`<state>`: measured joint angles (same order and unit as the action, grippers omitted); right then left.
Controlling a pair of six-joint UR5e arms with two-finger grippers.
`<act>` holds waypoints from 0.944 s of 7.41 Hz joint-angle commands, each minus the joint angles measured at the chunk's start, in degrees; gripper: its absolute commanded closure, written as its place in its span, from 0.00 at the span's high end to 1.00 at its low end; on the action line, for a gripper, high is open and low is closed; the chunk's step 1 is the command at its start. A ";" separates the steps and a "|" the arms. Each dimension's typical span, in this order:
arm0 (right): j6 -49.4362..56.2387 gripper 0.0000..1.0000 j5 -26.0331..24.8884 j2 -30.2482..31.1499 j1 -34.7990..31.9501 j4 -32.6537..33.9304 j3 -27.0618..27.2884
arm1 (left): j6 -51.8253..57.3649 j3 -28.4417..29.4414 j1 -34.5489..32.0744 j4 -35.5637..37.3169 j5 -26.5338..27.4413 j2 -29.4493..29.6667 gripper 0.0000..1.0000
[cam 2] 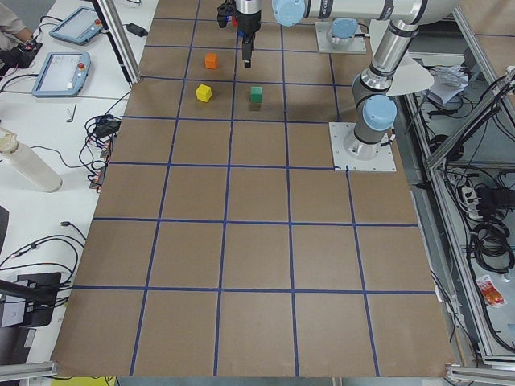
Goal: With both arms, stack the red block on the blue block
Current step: 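Lower the held red block onto the blue block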
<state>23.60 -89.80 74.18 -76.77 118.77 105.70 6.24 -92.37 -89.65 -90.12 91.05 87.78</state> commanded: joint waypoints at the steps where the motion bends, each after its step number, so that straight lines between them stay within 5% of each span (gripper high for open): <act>1: 0.66 0.00 -0.28 0.09 0.13 0.32 0.74 | 0.00 0.09 0.00 0.03 0.00 0.02 1.00; 7: 0.66 0.06 -0.99 1.67 0.48 -0.12 1.52 | 0.00 0.17 0.00 0.03 -0.09 0.02 1.00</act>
<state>24.26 -90.69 75.37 -76.29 118.97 106.95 6.24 -92.24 -89.65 -90.09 91.04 87.80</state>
